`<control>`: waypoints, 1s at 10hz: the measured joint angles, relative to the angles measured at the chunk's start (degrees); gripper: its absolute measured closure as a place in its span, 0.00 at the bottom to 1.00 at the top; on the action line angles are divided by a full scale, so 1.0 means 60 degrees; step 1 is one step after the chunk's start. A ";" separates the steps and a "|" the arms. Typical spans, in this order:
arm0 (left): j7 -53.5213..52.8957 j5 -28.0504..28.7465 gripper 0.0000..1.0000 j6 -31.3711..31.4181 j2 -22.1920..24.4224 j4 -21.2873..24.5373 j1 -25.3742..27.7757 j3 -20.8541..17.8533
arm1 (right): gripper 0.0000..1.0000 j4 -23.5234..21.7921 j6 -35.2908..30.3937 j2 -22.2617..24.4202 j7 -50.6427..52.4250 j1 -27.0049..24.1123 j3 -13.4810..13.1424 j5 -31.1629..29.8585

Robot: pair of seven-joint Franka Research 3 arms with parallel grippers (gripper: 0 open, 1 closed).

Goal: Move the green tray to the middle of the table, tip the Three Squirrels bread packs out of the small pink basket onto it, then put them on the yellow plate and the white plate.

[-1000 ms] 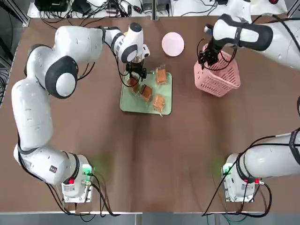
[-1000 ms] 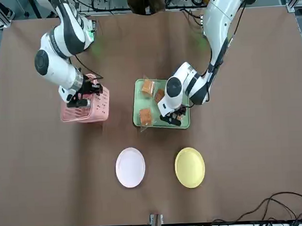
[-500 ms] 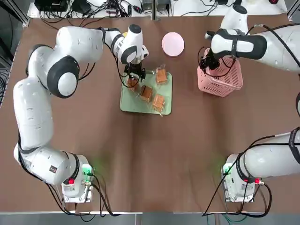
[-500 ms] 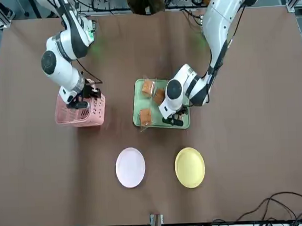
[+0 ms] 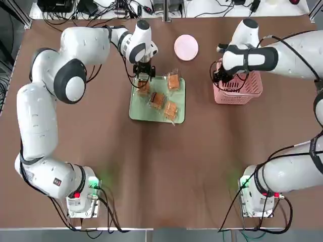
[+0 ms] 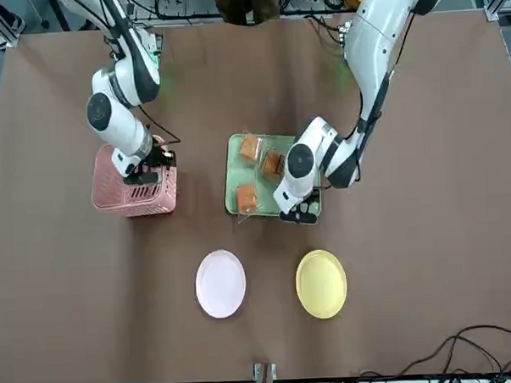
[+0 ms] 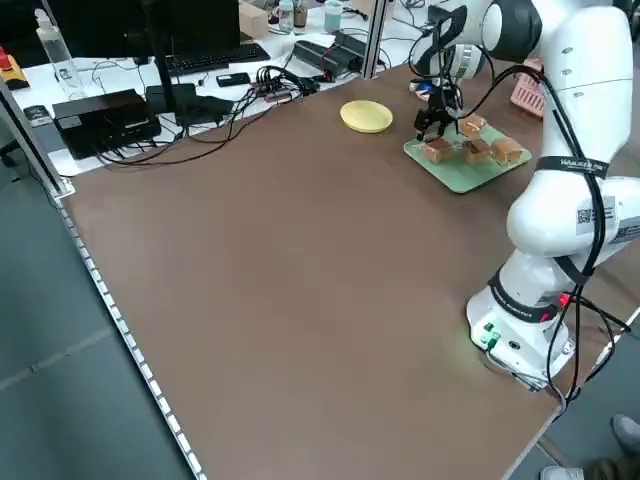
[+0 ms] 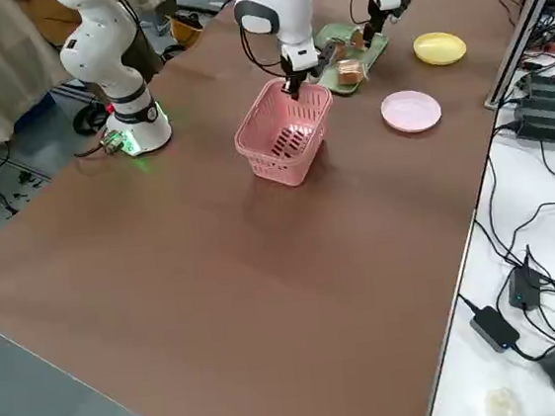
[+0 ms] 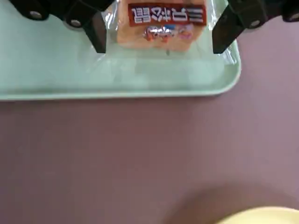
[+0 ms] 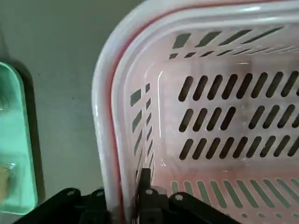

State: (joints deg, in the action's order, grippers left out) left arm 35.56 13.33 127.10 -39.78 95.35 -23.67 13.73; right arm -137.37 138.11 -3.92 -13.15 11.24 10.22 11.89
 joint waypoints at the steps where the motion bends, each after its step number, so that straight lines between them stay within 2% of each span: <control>1: 0.0000 0.0000 0.00 0.0000 -0.0058 -0.0116 0.0007 -0.0085 | 0.94 -0.0012 0.0041 -0.0026 0.0006 0.0038 -0.0001 -0.0068; 4: 0.0009 0.0000 0.00 0.0001 -0.0128 -0.0331 0.0009 -0.0367 | 0.92 -0.0013 0.0097 -0.0103 0.0013 0.0136 0.0011 -0.0144; 5: 0.0009 0.0000 0.00 0.0000 -0.0137 -0.0453 0.0013 -0.0407 | 0.81 0.0008 0.0101 -0.0107 0.0013 0.0138 0.0011 -0.0144; 7: 0.0009 0.0000 0.00 -0.0319 -0.0091 -0.0747 -0.0030 -0.0386 | 0.50 0.0308 -0.0186 -0.0107 0.0012 0.0116 -0.0029 -0.0144; 8: 0.0009 0.0000 0.00 -0.0733 0.0057 -0.0861 -0.0062 -0.0312 | 0.33 0.0743 -0.0820 -0.0101 0.0011 0.0090 -0.0071 -0.0144; 10: 0.0041 -0.0005 0.00 -0.1872 0.0484 -0.0888 -0.0473 -0.0030 | 0.07 0.2420 -0.2867 -0.0056 0.0005 -0.0005 -0.0393 -0.0150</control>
State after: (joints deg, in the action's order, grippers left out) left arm 35.80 13.30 115.88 -36.88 90.02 -26.51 13.55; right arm -122.85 120.90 -4.25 -13.12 11.21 7.86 10.99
